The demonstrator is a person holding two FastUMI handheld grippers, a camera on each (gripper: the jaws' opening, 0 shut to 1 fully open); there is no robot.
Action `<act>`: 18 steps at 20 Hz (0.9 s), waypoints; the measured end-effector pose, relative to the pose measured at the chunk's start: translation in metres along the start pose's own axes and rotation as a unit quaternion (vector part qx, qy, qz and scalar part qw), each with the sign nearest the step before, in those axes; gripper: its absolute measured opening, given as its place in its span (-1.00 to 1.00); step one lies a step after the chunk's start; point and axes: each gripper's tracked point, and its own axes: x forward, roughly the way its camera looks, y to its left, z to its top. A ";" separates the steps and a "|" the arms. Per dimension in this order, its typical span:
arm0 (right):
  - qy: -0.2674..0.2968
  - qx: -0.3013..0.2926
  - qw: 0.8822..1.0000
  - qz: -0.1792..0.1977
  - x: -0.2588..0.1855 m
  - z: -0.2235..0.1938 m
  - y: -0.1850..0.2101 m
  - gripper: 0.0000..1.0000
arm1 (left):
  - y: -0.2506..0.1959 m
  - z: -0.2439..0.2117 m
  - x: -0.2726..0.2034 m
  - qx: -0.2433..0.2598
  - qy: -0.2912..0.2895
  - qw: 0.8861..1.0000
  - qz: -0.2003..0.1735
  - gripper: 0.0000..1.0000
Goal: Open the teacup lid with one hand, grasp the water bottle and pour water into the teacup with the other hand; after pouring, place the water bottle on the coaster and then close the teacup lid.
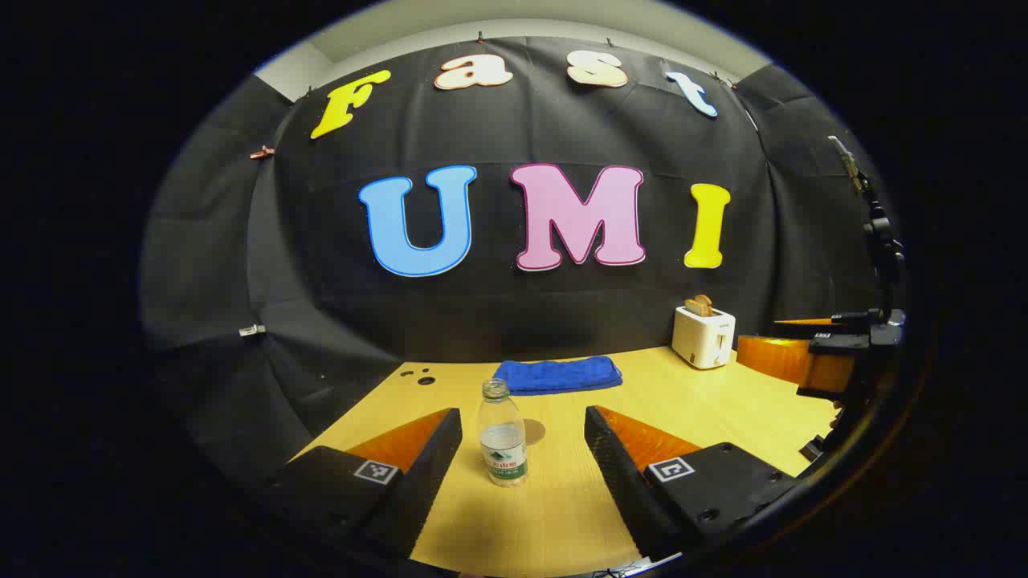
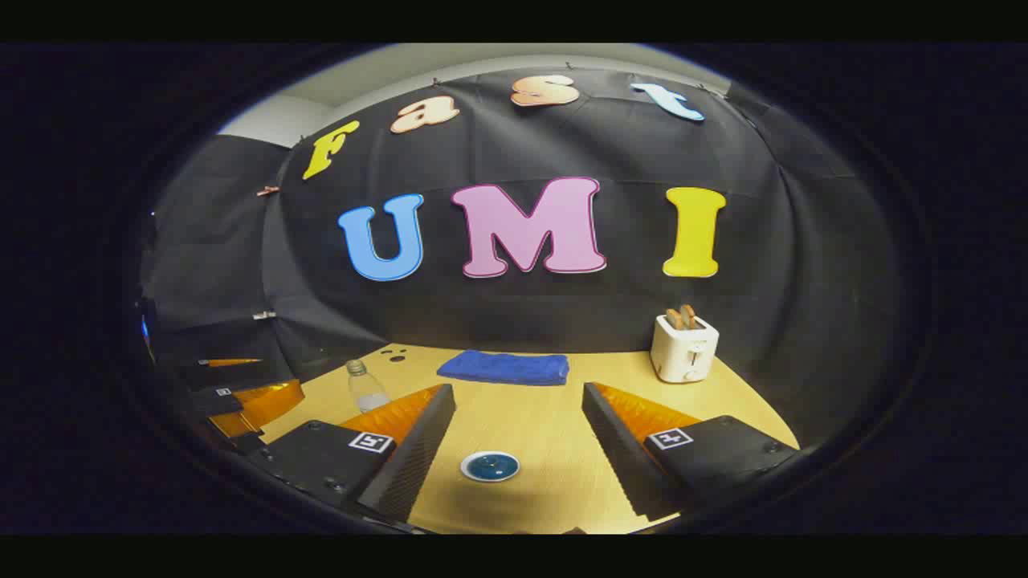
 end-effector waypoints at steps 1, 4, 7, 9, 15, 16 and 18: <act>0.001 -0.001 1.000 0.006 0.000 -0.001 0.001 0.97 | -0.002 -0.001 0.003 -0.001 -0.001 1.000 -0.002 0.94; 0.011 -0.008 1.000 0.015 0.005 -0.011 0.003 0.97 | -0.005 -0.002 0.013 -0.003 -0.001 1.000 -0.003 0.94; 0.032 -0.010 0.999 0.025 0.010 -0.022 0.006 0.97 | -0.004 -0.006 0.018 -0.015 0.002 1.000 -0.003 0.94; 0.047 -0.008 0.998 0.033 0.012 -0.032 0.010 0.97 | -0.002 -0.011 0.019 -0.018 0.007 1.000 0.001 0.94; 0.056 -0.021 0.997 0.050 0.022 -0.044 0.019 0.97 | 0.002 -0.027 0.017 -0.025 0.025 0.999 0.009 0.94; 0.058 -0.022 0.997 0.053 0.024 -0.047 0.021 0.97 | 0.003 -0.029 0.018 -0.027 0.030 0.999 0.011 0.94; 0.064 -0.024 0.996 0.058 0.030 -0.053 0.026 0.97 | 0.005 -0.035 0.019 -0.029 0.037 0.999 0.015 0.94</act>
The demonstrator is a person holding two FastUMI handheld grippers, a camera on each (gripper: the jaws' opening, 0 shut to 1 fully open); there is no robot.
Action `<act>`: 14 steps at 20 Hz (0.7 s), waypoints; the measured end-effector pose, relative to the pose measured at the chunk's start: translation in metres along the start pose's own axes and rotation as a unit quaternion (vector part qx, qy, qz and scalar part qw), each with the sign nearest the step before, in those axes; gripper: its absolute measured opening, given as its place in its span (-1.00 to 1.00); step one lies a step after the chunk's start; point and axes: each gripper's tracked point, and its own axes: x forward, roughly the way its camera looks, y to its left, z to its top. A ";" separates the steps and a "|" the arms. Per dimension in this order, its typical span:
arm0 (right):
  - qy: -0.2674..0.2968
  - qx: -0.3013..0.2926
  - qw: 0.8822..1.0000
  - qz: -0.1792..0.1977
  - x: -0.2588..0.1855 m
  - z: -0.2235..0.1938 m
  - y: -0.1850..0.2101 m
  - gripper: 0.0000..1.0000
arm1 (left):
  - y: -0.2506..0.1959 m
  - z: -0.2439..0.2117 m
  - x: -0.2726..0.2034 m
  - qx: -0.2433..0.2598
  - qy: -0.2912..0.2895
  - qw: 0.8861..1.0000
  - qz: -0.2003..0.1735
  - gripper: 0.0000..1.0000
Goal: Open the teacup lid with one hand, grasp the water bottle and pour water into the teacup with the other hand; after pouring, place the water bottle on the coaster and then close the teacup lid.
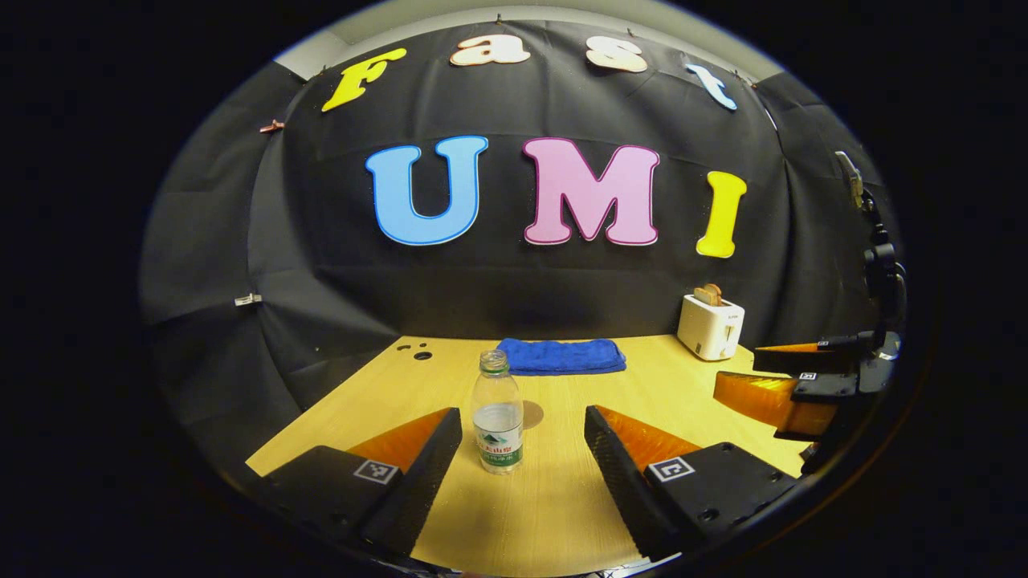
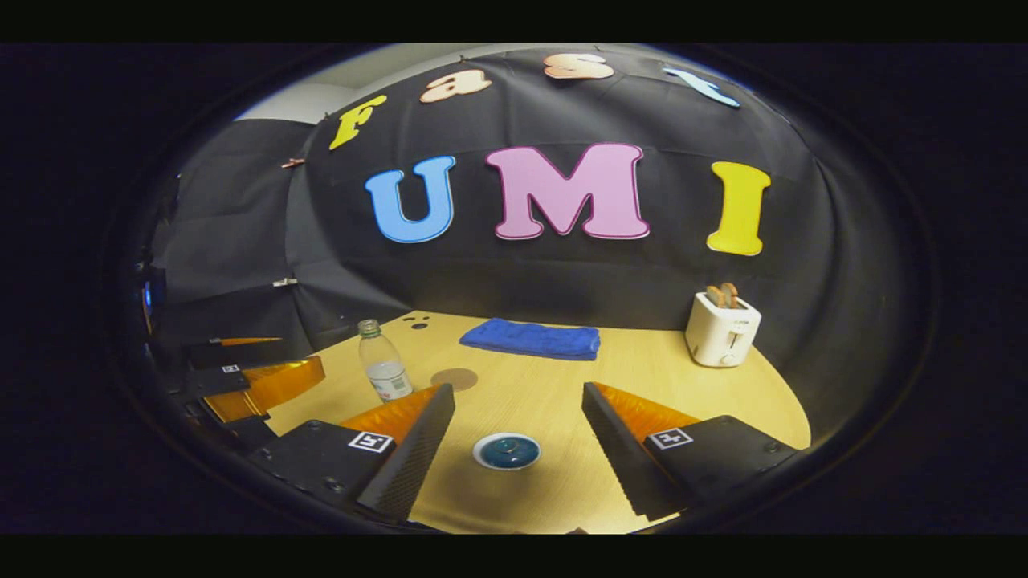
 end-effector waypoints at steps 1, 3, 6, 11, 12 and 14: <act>0.001 -0.002 1.000 0.002 0.003 -0.002 0.002 0.97 | 0.001 -0.003 0.001 0.001 0.002 1.000 0.002 0.94; 0.009 -0.010 1.000 0.007 0.011 -0.014 0.003 0.97 | 0.003 -0.008 0.004 0.006 0.006 1.000 0.004 0.94; 0.031 -0.016 0.999 0.012 0.028 -0.037 0.005 0.98 | 0.006 -0.019 0.011 0.011 0.021 1.000 0.007 0.94; 0.055 -0.039 0.998 0.005 0.055 -0.071 -0.001 0.97 | 0.007 -0.042 0.021 0.012 0.047 0.999 0.004 0.94; 0.059 -0.041 0.997 0.004 0.061 -0.079 -0.003 0.97 | 0.007 -0.047 0.023 0.011 0.054 0.998 0.003 0.94; 0.068 -0.046 0.997 0.002 0.069 -0.093 -0.003 0.98 | 0.009 -0.056 0.025 0.010 0.064 0.998 0.002 0.94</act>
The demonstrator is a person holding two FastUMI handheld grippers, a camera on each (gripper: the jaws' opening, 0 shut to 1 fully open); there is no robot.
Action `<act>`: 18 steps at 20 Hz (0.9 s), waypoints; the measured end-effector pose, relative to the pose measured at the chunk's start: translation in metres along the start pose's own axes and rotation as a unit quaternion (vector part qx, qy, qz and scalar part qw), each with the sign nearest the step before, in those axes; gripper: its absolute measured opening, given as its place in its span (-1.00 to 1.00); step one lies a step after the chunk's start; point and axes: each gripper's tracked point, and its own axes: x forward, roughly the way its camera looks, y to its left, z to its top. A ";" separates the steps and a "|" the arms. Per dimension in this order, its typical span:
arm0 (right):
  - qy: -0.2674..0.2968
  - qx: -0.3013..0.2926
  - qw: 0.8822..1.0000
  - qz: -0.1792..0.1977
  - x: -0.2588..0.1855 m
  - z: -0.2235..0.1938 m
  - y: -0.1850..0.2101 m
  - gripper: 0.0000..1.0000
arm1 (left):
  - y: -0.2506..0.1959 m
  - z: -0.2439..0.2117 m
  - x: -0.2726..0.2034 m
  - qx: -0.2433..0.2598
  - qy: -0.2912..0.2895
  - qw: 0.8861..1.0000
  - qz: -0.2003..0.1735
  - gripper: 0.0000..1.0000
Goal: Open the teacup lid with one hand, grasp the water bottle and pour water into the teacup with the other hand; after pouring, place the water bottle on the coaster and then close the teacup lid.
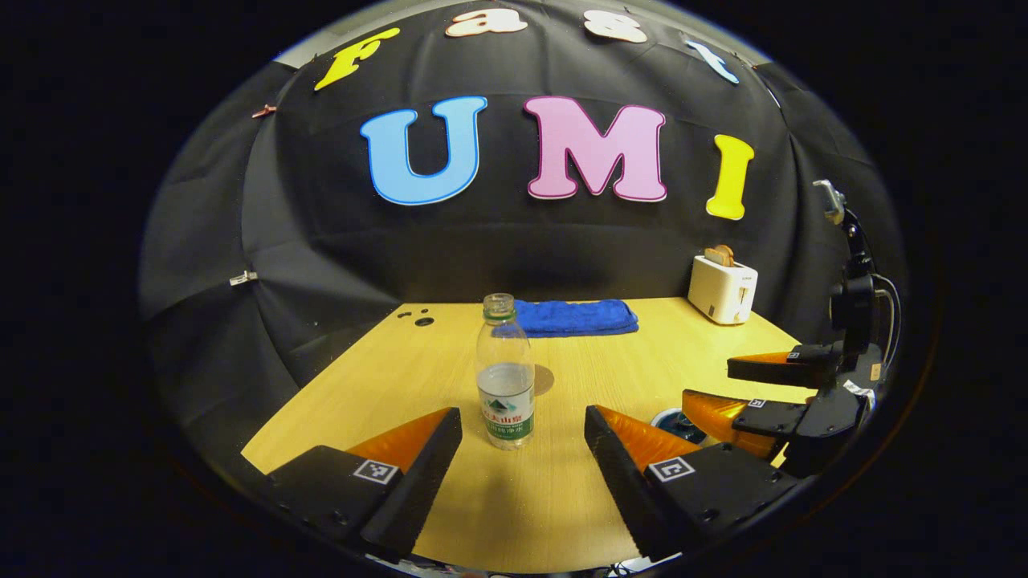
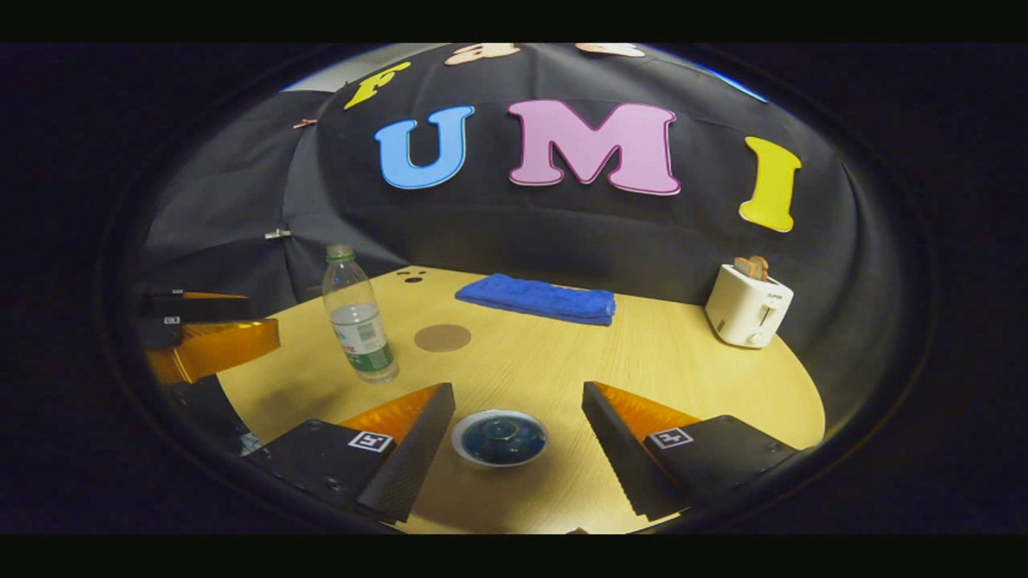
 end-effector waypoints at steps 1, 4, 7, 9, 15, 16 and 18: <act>0.004 -0.004 1.000 -0.001 0.004 -0.005 0.000 0.97 | 0.001 -0.005 0.002 0.000 0.005 1.000 0.000 0.94; 0.014 -0.013 1.000 0.002 0.014 -0.019 0.005 0.96 | 0.006 -0.013 0.005 -0.002 0.014 1.000 0.000 0.94; 0.019 -0.021 1.000 0.006 0.019 -0.028 0.009 0.80 | 0.010 -0.019 0.006 -0.002 0.018 1.000 0.001 0.94; 0.026 -0.021 0.999 0.008 0.023 -0.034 0.012 0.57 | 0.011 -0.020 0.006 -0.001 0.019 1.000 -0.001 0.94; 0.046 -0.012 0.999 0.020 0.026 -0.044 0.016 0.34 | 0.009 -0.021 0.004 0.007 0.019 1.000 -0.005 0.94; 0.046 -0.009 0.999 0.022 0.026 -0.044 0.016 0.34 | 0.009 -0.020 0.003 0.008 0.017 1.000 -0.004 0.94; 0.051 -0.002 0.998 0.021 0.027 -0.044 0.015 0.12 | 0.008 -0.018 0.002 0.007 0.014 1.000 -0.002 0.94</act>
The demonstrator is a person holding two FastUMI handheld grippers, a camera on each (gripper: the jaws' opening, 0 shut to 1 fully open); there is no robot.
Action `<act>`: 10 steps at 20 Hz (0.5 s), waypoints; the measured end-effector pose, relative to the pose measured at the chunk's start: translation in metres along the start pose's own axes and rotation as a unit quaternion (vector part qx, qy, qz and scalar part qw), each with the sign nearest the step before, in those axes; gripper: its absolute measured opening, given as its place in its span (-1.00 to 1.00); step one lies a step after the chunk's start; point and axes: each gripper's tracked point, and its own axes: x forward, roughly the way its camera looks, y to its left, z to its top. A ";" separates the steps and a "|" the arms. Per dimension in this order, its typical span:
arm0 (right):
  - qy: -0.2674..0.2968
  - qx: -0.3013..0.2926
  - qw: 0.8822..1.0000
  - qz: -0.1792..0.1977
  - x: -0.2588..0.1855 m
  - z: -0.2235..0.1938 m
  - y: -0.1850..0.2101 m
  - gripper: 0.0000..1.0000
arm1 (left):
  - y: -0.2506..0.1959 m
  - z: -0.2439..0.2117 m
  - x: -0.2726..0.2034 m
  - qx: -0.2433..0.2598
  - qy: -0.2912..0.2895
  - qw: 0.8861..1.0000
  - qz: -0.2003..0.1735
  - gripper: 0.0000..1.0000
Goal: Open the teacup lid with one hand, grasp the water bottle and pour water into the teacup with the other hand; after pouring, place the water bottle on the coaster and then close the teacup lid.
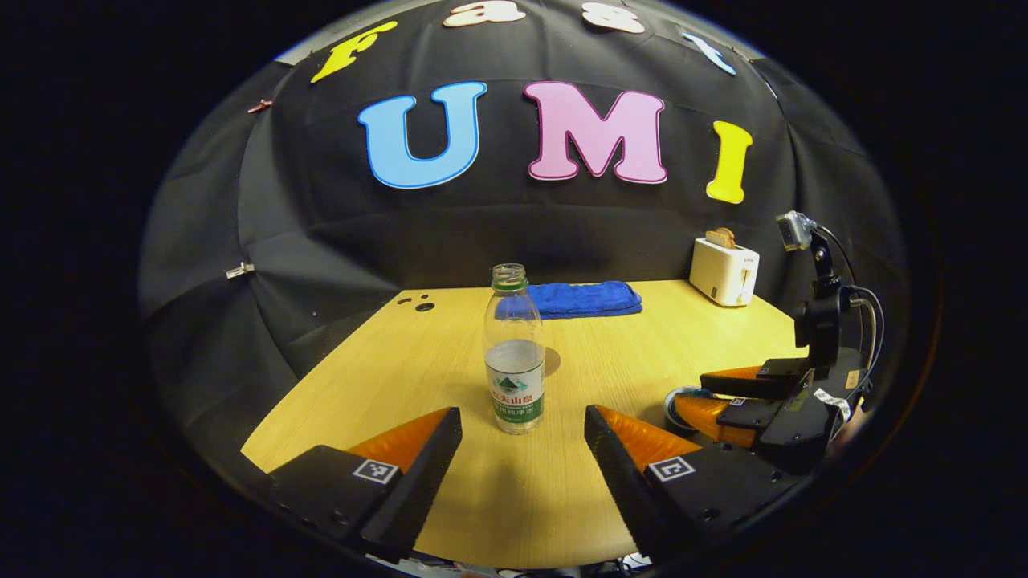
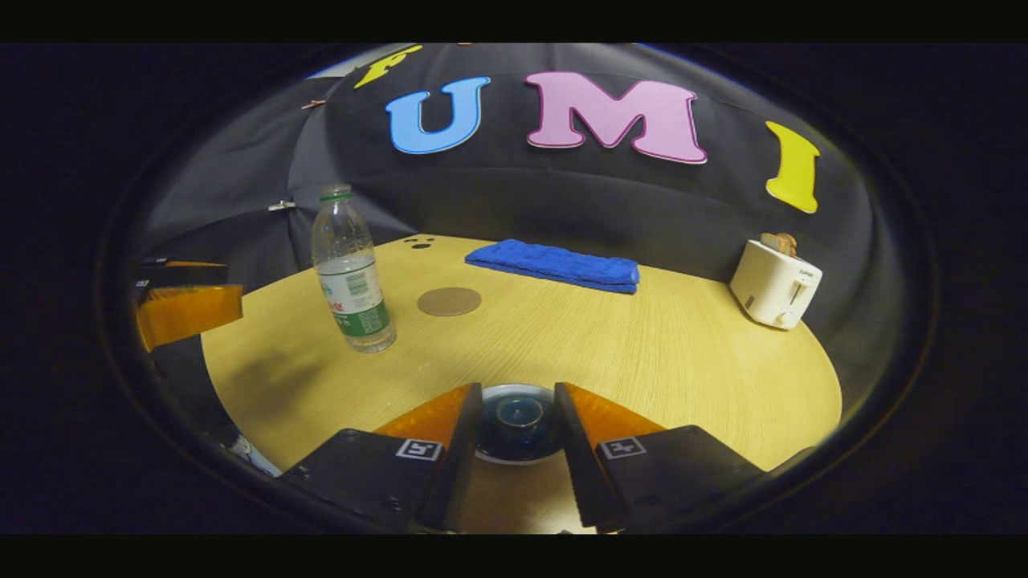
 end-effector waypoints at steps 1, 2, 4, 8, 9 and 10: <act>0.002 0.002 1.000 0.001 0.001 0.000 0.000 0.13 | 0.000 0.000 -0.001 0.000 -0.001 1.000 0.001 0.94; 0.003 0.003 1.000 0.002 0.001 0.001 0.000 0.14 | 0.000 0.000 -0.001 0.000 -0.001 1.000 0.002 0.94; 0.003 0.000 1.000 0.001 0.000 0.002 -0.002 -0.05 | 0.000 -0.001 -0.002 -0.001 -0.002 1.000 0.005 0.94; 0.010 -0.003 1.000 0.009 0.000 0.004 0.000 -0.24 | 0.003 0.000 -0.005 -0.009 -0.004 1.000 0.011 0.94; 0.013 -0.004 1.000 0.009 0.002 0.003 0.001 -0.29 | 0.003 0.000 -0.005 -0.010 -0.004 1.000 0.012 0.94; 0.013 -0.007 1.000 0.011 0.001 0.004 0.001 -0.31 | 0.003 0.000 -0.005 -0.010 -0.005 1.000 0.013 0.94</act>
